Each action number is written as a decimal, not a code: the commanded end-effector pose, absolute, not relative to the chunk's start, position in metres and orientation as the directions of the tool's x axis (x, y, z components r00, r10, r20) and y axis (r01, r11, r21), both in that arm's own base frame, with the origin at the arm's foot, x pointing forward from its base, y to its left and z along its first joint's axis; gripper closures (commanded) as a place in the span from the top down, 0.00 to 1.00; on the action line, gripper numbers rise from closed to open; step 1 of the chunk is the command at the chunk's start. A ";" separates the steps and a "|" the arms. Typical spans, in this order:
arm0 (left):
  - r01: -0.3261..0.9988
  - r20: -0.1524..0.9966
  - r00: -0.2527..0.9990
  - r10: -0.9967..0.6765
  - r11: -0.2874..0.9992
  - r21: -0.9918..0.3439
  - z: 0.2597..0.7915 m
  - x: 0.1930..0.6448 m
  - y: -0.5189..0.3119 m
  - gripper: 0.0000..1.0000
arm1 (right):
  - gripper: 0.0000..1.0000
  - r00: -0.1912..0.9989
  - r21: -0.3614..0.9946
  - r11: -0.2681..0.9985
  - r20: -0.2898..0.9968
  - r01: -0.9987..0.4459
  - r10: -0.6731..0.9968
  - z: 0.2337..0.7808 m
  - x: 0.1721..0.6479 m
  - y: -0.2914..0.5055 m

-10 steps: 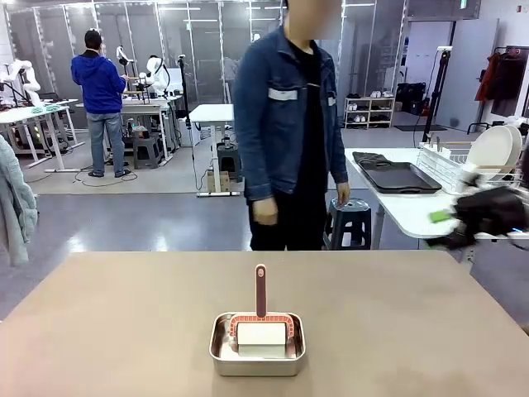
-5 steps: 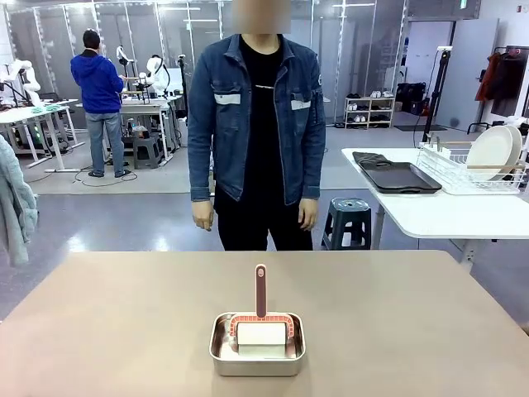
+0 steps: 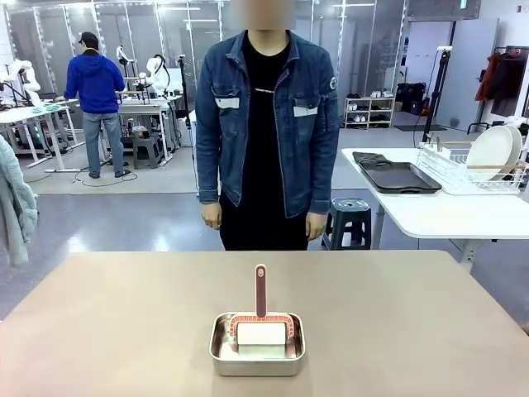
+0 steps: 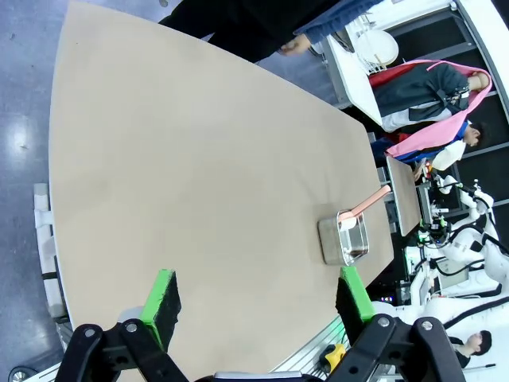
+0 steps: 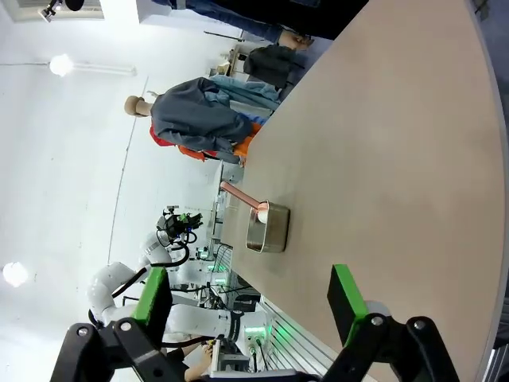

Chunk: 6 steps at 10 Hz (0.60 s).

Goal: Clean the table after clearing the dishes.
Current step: Place the Lint Roller back on top of the Airtight Container.

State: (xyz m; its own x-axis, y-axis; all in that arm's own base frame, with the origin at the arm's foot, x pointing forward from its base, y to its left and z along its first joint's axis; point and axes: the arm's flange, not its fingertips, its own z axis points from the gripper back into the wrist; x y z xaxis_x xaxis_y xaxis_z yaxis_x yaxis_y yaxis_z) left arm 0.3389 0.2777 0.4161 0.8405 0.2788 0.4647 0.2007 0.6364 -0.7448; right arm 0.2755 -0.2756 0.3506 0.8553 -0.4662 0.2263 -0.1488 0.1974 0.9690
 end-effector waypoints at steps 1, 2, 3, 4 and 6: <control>0.199 0.475 0.833 0.285 0.646 -0.737 0.417 0.336 0.278 1.00 | 1.00 0.855 0.968 0.193 0.233 -0.160 -0.464 0.354 0.280 -0.276; 0.199 0.475 0.833 0.285 0.646 -0.737 0.417 0.336 0.278 1.00 | 1.00 0.855 0.968 0.193 0.233 -0.160 -0.464 0.354 0.280 -0.276; 0.199 0.475 0.833 0.285 0.646 -0.737 0.417 0.336 0.278 1.00 | 1.00 0.855 0.968 0.193 0.233 -0.160 -0.464 0.354 0.280 -0.276; 0.199 0.475 0.833 0.285 0.646 -0.737 0.417 0.336 0.278 1.00 | 1.00 0.855 0.968 0.193 0.233 -0.160 -0.464 0.354 0.280 -0.276; 0.199 0.475 0.833 0.285 0.646 -0.737 0.417 0.336 0.278 1.00 | 1.00 0.855 0.968 0.193 0.233 -0.160 -0.464 0.354 0.280 -0.276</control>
State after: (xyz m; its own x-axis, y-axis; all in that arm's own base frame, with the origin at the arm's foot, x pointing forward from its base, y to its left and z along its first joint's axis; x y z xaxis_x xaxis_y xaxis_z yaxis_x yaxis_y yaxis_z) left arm 0.3389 0.2777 0.4161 0.8405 0.2788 0.4647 0.2007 0.6364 -0.7448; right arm 0.2770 -0.2747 0.3512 0.8570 -0.4622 0.2277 -0.1511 0.1971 0.9687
